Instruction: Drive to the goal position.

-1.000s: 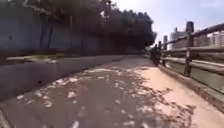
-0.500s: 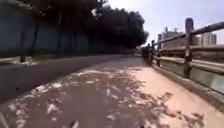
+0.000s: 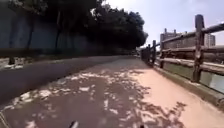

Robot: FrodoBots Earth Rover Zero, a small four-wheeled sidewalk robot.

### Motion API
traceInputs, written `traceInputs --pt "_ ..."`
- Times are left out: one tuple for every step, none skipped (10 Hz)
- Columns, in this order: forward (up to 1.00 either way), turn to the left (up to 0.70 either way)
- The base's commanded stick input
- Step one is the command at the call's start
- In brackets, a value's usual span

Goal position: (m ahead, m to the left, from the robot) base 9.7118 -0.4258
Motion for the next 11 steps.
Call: traceInputs --pt "0.70 -0.34" --pt "0.70 -0.34" --pt "0.70 -0.34" --pt "0.70 -0.34" --pt "0.70 -0.32" --pt "0.70 -0.01" --pt "0.70 0.00" --pt "0.70 0.00" --pt "0.70 0.00" --pt "0.70 0.00" --pt "0.70 0.00"
